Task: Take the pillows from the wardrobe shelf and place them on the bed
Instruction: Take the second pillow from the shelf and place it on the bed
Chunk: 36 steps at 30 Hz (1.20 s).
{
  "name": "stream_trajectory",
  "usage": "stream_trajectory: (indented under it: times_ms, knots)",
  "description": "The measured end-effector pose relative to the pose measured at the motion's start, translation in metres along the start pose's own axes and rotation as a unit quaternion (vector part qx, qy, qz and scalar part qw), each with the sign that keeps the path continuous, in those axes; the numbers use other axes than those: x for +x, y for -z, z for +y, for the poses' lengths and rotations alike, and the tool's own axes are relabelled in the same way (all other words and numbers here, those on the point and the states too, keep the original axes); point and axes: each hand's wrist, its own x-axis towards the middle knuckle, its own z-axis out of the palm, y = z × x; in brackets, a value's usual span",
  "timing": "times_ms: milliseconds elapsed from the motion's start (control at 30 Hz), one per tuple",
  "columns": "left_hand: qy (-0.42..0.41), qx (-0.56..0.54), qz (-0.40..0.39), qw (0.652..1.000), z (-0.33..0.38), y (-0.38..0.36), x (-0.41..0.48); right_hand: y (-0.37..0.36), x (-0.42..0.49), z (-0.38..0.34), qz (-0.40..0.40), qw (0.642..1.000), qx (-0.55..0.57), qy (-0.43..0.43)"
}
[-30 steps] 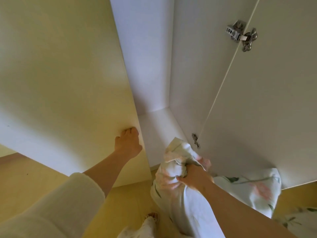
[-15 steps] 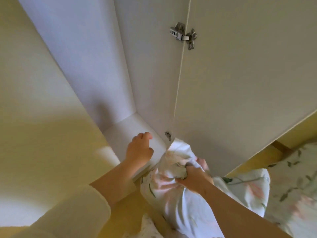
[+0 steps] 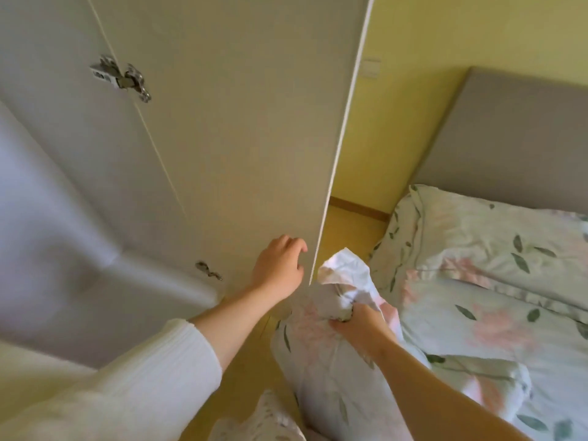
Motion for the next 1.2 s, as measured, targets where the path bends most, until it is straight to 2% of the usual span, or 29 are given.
stream_trajectory:
  times_ms: [67,100,133,200,233,333,367,400,467,600,700,767,800,867,1000,1100,1200]
  knots:
    - [-0.108,0.074,0.019,0.991,0.017,-0.004,0.013,0.012,-0.001,0.016,0.021,0.999,0.021,-0.011]
    - [-0.172,0.130,0.031,0.976,0.025,-0.007,0.021,0.018,-0.002,0.023,0.029,0.999,0.034,-0.016]
    - [-0.233,0.203,0.034,0.950,0.033,-0.009,0.029,0.022,-0.002,0.030,0.035,0.998,0.049,-0.023]
    - [-0.295,0.388,-0.034,0.873,0.047,-0.012,0.045,0.030,-0.002,0.042,0.039,0.996,0.079,-0.030]
    - [-0.291,0.475,-0.072,0.827,0.052,-0.011,0.055,0.034,-0.001,0.047,0.038,0.995,0.086,-0.030]
    - [-0.228,0.652,-0.101,0.716,0.060,-0.007,0.079,0.041,0.005,0.056,0.029,0.996,0.078,-0.020]
    - [-0.209,0.682,-0.113,0.691,0.061,-0.007,0.083,0.041,0.007,0.056,0.026,0.997,0.076,-0.017]
    - [-0.200,0.692,-0.126,0.682,0.062,-0.007,0.085,0.041,0.009,0.056,0.022,0.997,0.076,-0.016]
    - [-0.193,0.680,-0.133,0.695,0.063,-0.011,0.088,0.040,0.012,0.054,0.012,0.997,0.073,-0.012]
    - [-0.229,0.607,-0.100,0.754,0.056,-0.009,0.076,0.038,0.016,0.047,-0.008,0.998,0.058,0.006]
    - [-0.243,0.590,-0.035,0.769,0.042,-0.001,0.042,0.034,0.016,0.037,-0.027,0.998,0.042,0.025]
    - [-0.242,0.554,-0.044,0.795,0.020,-0.004,0.024,0.027,0.014,0.028,-0.039,0.998,0.033,0.045]
    - [-0.235,0.557,-0.055,0.795,0.008,-0.006,0.014,0.023,0.013,0.023,-0.046,0.997,0.026,0.059]
    - [-0.226,0.568,-0.025,0.791,-0.002,-0.003,-0.014,0.013,0.011,0.012,-0.070,0.994,-0.004,0.084]
    - [-0.213,0.543,0.001,0.813,-0.031,0.013,-0.068,-0.017,0.006,-0.013,-0.103,0.984,-0.044,0.141]
    - [-0.186,0.565,0.035,0.803,-0.066,0.026,-0.108,-0.042,0.001,-0.036,-0.139,0.972,-0.075,0.175]
    - [-0.111,0.588,-0.002,0.801,-0.110,0.044,-0.145,-0.064,-0.008,-0.060,-0.164,0.960,-0.111,0.200]
